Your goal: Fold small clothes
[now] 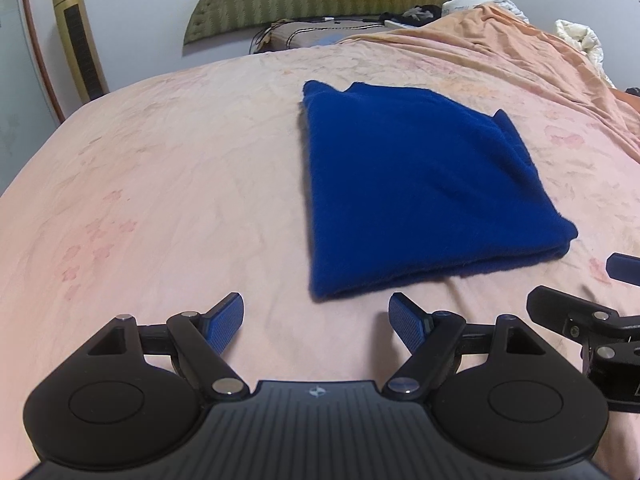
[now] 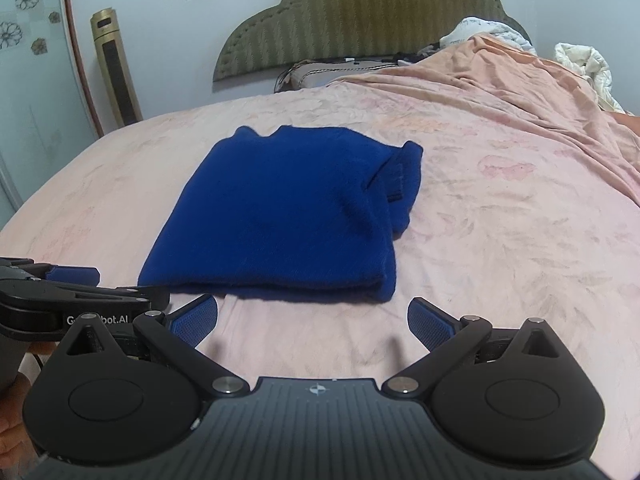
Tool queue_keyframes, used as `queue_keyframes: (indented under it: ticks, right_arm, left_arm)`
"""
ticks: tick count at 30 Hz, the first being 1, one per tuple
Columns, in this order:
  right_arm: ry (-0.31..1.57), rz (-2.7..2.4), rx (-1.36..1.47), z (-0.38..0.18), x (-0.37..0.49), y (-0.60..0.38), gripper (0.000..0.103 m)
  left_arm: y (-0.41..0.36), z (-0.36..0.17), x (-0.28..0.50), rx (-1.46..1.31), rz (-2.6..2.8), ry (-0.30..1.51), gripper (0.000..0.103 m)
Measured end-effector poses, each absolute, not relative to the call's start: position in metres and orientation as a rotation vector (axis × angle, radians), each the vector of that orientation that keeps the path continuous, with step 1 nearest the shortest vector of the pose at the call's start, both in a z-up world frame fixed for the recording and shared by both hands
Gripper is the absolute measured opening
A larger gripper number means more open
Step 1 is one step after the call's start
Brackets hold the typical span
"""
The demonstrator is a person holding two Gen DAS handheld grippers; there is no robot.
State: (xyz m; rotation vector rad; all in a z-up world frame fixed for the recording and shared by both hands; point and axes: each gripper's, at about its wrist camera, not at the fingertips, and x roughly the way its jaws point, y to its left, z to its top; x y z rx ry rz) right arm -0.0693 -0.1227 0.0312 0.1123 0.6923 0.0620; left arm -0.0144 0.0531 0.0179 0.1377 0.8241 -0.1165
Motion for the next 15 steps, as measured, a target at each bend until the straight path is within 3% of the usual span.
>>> queue_keyframes:
  ticks: [15]
  right_arm:
    - [0.713, 0.058, 0.097, 0.021, -0.083, -0.121, 0.103]
  left_arm:
    - [0.058, 0.01, -0.025, 0.138, -0.1, 0.826, 0.08]
